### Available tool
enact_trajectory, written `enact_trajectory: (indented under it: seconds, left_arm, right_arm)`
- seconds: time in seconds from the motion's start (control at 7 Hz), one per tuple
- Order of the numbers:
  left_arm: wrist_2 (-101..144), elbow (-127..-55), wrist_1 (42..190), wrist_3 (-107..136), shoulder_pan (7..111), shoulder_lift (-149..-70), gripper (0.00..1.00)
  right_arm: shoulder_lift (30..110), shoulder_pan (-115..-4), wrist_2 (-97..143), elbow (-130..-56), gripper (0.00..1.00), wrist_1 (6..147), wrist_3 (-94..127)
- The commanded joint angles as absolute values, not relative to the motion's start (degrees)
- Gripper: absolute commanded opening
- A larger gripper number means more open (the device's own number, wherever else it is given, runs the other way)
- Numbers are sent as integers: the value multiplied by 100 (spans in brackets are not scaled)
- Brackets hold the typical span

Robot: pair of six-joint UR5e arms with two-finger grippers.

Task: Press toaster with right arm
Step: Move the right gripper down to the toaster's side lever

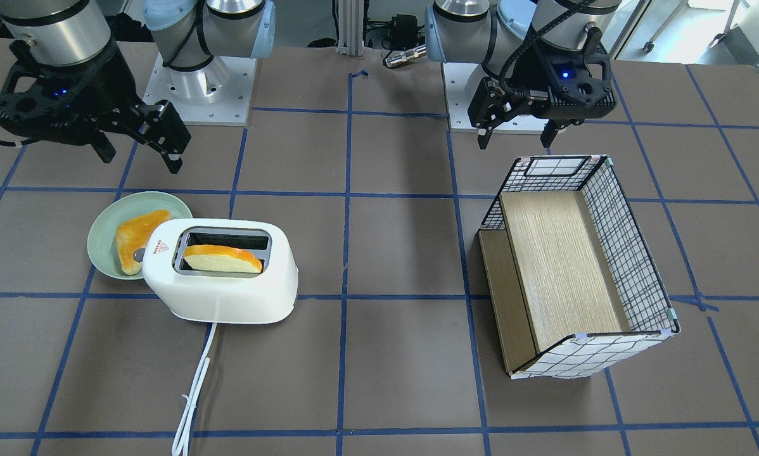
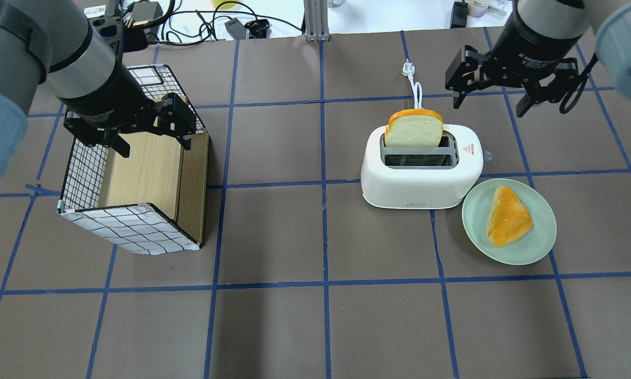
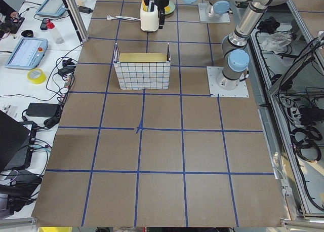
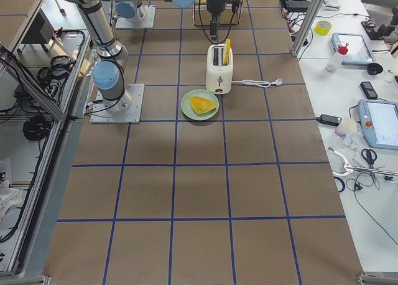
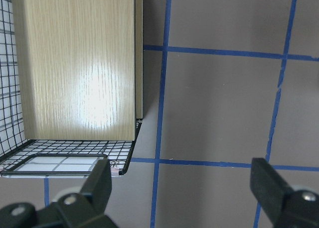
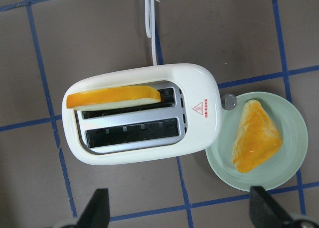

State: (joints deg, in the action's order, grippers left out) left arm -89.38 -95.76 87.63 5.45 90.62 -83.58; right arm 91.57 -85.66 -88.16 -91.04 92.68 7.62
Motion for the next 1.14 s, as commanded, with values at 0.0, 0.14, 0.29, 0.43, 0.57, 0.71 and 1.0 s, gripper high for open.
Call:
enact_trajectory:
  seconds: [0.0,0.14,0.29,0.43,0.57,0.71,1.0]
  left_arm:
    - [-8938,-9580,8763,545,9062,-8358,100]
    - [-8938,-9580,8763,545,9062,-8358,100]
    - [-8938,-9571,8763,545,9062,-8358,100]
    - [-8930,-9580,8763,545,9062,-8358,100]
    - [-8938,-9571,8763,545,9062,-8358,100]
    - [-8930,-9571,8763,545,9062,-8358,100]
    - [-8938,-9571,8763,545,9062,-8358,100]
  right_arm:
    - [9097,-7730,-8719,-9202,99,9298,-83]
    - [9044,-7491,-8249,-9263,77,9299,-131]
    - [8974,-7401,-7992,-9325,28,9325,-323]
    - [8834,-7383,-7981,-9377,2,9412,-438]
    - [8659,-7374,-7980,-9378,0,9465,-492]
    - [8562,-7261,-7598,-9456,0,9518,-631]
    - [8438,-6909,-6920,-10147,0,10225,-782]
